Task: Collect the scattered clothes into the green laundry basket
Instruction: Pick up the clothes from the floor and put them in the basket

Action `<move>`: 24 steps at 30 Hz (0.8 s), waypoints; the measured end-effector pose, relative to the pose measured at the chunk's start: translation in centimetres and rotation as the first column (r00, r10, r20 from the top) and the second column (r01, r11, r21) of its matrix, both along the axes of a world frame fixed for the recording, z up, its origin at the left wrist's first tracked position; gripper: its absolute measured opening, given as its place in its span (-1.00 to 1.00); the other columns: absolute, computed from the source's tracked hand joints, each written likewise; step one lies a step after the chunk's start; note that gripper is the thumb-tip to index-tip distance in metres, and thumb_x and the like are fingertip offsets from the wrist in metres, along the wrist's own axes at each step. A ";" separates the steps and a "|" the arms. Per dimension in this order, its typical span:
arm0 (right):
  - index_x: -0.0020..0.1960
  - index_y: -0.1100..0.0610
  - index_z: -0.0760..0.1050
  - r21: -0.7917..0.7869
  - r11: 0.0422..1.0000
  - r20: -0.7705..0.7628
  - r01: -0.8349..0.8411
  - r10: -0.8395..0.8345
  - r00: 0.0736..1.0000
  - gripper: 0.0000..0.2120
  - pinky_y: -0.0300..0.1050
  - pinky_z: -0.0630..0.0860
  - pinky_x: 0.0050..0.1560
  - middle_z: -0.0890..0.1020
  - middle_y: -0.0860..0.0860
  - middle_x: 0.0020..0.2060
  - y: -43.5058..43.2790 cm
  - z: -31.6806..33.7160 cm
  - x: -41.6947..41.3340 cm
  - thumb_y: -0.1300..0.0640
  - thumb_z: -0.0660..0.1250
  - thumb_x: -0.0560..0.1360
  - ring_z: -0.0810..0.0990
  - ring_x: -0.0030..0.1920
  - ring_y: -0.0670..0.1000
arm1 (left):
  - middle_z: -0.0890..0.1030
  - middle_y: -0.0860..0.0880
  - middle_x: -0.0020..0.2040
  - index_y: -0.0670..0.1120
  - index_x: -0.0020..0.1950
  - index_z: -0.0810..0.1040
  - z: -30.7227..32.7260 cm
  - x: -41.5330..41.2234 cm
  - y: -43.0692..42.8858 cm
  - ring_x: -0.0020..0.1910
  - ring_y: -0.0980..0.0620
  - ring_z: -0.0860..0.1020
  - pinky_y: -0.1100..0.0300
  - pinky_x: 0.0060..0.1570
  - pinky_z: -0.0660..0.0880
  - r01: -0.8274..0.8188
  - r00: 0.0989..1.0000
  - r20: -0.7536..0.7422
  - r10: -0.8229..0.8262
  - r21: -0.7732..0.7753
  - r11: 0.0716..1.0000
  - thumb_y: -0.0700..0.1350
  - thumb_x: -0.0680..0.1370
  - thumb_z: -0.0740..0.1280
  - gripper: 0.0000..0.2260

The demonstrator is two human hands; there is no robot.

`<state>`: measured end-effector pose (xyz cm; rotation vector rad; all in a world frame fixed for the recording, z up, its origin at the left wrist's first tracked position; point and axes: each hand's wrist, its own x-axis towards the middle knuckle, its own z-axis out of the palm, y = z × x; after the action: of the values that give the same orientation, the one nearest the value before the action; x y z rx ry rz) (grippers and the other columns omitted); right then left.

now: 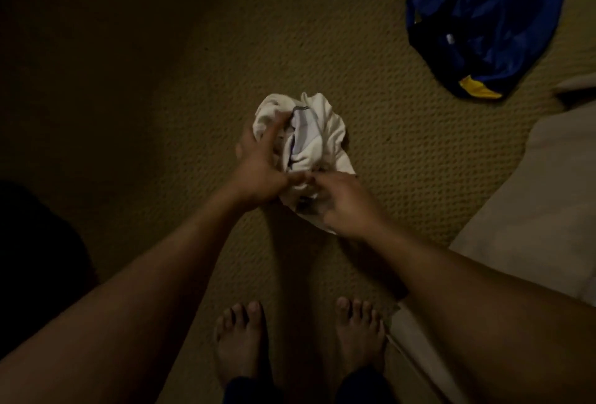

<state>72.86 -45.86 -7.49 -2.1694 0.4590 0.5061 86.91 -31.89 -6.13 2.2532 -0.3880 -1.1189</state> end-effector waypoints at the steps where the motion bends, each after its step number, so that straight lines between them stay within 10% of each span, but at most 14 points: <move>1: 0.29 0.02 0.59 0.010 0.992 0.028 0.124 -0.124 0.992 -0.54 -0.12 0.51 0.21 0.67 0.04 0.18 -0.4 0.2 0.0 0.12 0.36 0.39 0.60 0.19 0.05 | -0.03 -0.07 0.60 0.34 0.56 0.06 -1.1 -0.7 0.4 0.57 -0.20 0.04 -0.24 0.46 0.23 0.023 0.999 0.022 -0.024 0.043 0.999 0.14 0.35 0.59 -0.05; 6: 0.52 0.01 0.29 -0.164 0.913 -0.192 0.374 -0.401 0.896 -0.25 0.00 0.41 0.31 0.43 0.12 0.42 -3.8 -0.6 0.6 0.01 0.51 0.40 0.43 0.38 0.14 | 0.21 -0.09 0.49 0.19 0.47 0.25 -3.5 -4.0 0.4 0.45 -0.16 0.22 -0.12 0.33 0.35 -0.112 0.946 0.307 0.105 0.007 0.994 -0.10 0.41 0.50 -0.29; 9: 0.53 -0.05 0.15 0.093 0.851 -0.468 0.516 -0.420 0.777 -0.08 0.10 0.61 0.08 0.48 0.02 0.34 -2.1 -1.1 0.0 0.05 0.62 0.34 0.54 0.26 0.15 | 0.34 -0.05 0.37 0.15 0.35 0.37 -3.6 -4.5 0.2 0.32 -0.09 0.36 -0.03 0.22 0.45 -0.209 0.916 0.330 0.228 -0.092 0.974 -0.14 0.46 0.44 -0.48; 14: 0.34 0.12 0.49 0.503 0.116 -0.717 0.856 -0.498 0.488 -0.61 0.21 0.59 0.17 0.72 0.11 0.04 0.8 2.5 2.3 0.30 0.22 0.54 0.69 0.07 0.15 | 0.46 0.01 0.30 0.15 0.33 0.43 0.3 -2.4 2.9 0.18 0.04 0.53 -0.06 0.10 0.61 -0.112 0.994 -0.025 0.109 -0.147 0.983 -0.12 0.37 0.51 -0.42; 21: 0.36 0.05 0.52 0.697 0.242 -0.561 0.675 -0.402 0.724 -0.68 0.19 0.50 0.33 0.68 0.11 0.19 4.2 16.3 6.5 0.17 0.27 0.62 0.65 0.23 0.11 | 0.04 0.16 0.52 0.31 0.59 -0.02 16.2 -0.1 6.3 0.48 0.10 0.19 0.20 0.31 0.45 -0.039 0.996 -0.087 0.016 -0.261 0.965 0.01 0.20 0.71 0.19; 24: 0.35 0.03 0.52 0.717 0.349 -0.506 0.604 -0.336 0.795 -0.62 0.21 0.51 0.31 0.68 0.07 0.19 5.0 23.3 7.6 0.09 0.38 0.54 0.64 0.23 0.10 | 0.23 0.10 0.48 0.31 0.55 0.15 23.5 1.1 7.2 0.37 0.21 0.33 0.46 0.05 0.49 -0.063 0.997 0.030 0.075 -0.298 0.952 0.03 0.23 0.69 0.03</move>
<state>80.48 -40.88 15.86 -0.8884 0.7670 0.5353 88.00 -24.66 17.38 2.0105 -0.4581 -0.9126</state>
